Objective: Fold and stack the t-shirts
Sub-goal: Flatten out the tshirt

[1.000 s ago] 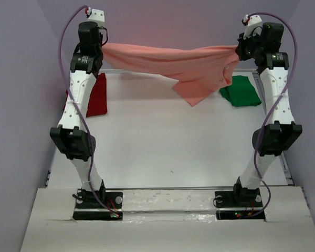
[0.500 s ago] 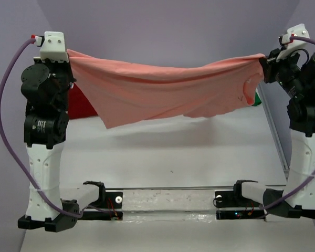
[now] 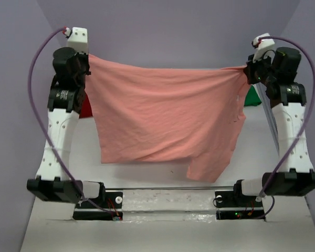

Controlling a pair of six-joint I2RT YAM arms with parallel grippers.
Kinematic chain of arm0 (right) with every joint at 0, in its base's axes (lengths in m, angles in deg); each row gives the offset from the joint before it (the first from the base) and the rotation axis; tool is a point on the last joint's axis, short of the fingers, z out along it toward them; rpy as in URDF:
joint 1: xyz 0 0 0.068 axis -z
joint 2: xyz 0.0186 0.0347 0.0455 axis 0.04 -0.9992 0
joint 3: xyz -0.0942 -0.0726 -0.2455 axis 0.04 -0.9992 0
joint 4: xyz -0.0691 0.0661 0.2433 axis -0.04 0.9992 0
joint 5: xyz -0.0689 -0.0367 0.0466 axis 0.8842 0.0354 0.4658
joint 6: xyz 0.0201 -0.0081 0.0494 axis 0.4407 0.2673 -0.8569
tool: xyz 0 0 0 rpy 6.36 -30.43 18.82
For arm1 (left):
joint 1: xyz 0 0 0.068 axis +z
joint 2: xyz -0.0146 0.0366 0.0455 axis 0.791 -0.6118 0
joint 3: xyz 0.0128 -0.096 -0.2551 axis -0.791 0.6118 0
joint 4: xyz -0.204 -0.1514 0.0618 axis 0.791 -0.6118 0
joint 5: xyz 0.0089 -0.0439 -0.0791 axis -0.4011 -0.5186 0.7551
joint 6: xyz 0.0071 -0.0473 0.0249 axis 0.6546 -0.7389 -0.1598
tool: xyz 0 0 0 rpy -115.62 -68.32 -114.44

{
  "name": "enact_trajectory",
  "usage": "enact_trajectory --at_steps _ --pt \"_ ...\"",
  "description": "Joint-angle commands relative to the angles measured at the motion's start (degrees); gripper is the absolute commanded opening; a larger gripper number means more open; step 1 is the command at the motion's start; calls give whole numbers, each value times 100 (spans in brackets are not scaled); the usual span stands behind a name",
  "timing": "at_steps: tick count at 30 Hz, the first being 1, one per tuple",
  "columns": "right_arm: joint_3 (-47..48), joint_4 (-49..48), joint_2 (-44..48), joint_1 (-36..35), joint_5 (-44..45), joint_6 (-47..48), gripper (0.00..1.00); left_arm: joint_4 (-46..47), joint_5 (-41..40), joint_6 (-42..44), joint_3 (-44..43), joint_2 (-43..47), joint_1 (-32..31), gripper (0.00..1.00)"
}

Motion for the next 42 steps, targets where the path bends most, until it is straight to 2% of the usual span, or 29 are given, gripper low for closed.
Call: enact_trajectory --at_steps 1,7,10,11,12,13,14,15,16,21,26,30,33,37,42 --pt "-677 -622 -568 62 308 167 0 543 -111 38 458 -895 55 0" --pt "-933 -1044 -1787 115 186 193 0 771 -76 56 476 -2246 29 0" --pt "-854 -1062 -2245 115 124 211 0 745 -418 56 283 -2978 20 2" --pt "-793 -1071 -2517 115 37 254 0 589 -436 82 195 -3188 -15 33" --pt "-740 -1062 -2650 115 -25 255 3 396 -480 82 20 -3399 -50 56" --pt "-687 -1062 -2756 115 -60 246 21 237 -698 30 -338 -3767 -102 71" --pt "-609 -1062 -2835 115 -130 237 59 201 -796 47 -420 -3892 -181 98" --pt "-573 -1062 -2984 115 -157 237 84 200 -945 38 -534 -3980 -234 99" --pt "-538 -1053 -3046 115 -183 220 99 235 -964 47 -544 -4051 -287 99" --pt "-686 -1018 -2959 115 -359 211 100 332 -1314 178 -483 -3938 -647 99" --pt "-1117 -957 -2459 115 -333 158 100 412 -1255 311 -228 -3253 -859 99" --pt "-1460 -378 -1853 115 -543 158 100 -194 -97 258 246 -2541 -903 99" --pt "-1880 150 -1178 115 -781 149 100 -1080 483 118 501 -2242 -929 99" --pt "-2321 784 -534 115 -807 149 100 -1671 1118 275 1291 -1837 -911 99" --pt "-2848 1380 -252 115 -755 44 99 -2172 1707 381 2100 -1810 -894 99"
